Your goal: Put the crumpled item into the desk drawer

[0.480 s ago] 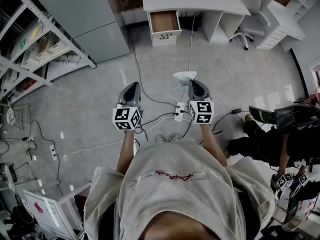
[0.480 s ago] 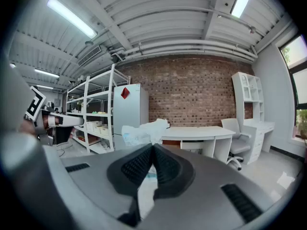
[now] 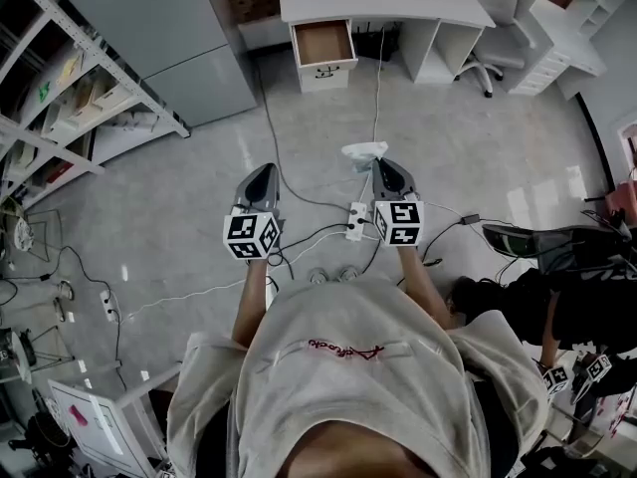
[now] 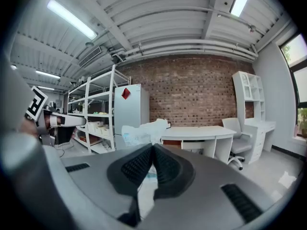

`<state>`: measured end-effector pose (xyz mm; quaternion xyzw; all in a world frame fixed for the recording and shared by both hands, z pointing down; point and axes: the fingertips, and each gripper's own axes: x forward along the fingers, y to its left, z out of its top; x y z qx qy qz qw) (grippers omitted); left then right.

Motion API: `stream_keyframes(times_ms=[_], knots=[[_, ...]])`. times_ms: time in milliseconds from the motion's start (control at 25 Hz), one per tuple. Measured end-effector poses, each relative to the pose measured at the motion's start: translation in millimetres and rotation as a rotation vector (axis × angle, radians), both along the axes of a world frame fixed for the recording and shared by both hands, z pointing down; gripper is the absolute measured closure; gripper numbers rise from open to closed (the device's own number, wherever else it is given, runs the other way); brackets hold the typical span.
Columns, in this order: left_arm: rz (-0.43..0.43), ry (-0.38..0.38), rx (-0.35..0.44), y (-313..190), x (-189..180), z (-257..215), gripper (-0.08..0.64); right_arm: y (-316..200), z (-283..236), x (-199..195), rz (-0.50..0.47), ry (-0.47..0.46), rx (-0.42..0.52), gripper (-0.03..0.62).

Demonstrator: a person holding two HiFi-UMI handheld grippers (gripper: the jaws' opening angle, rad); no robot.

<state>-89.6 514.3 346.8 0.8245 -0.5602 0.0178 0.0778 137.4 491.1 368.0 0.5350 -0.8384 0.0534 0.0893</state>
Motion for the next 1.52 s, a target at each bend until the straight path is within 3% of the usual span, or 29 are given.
stream_keyframes(times_ms=[800, 1160, 1520], knots=[[-0.055, 0.002, -0.048, 14, 38, 25, 0.552, -1, 24, 26, -0.086, 0.005, -0.045, 0.578], [-0.053, -0.006, -0.027, -24, 38, 26, 0.552, -33, 28, 27, -0.089, 0.003, -0.033, 0.579], [-0.021, 0.002, -0.025, -101, 37, 36, 0.552, -104, 33, 22, -0.072, 0.014, -0.027, 0.578]])
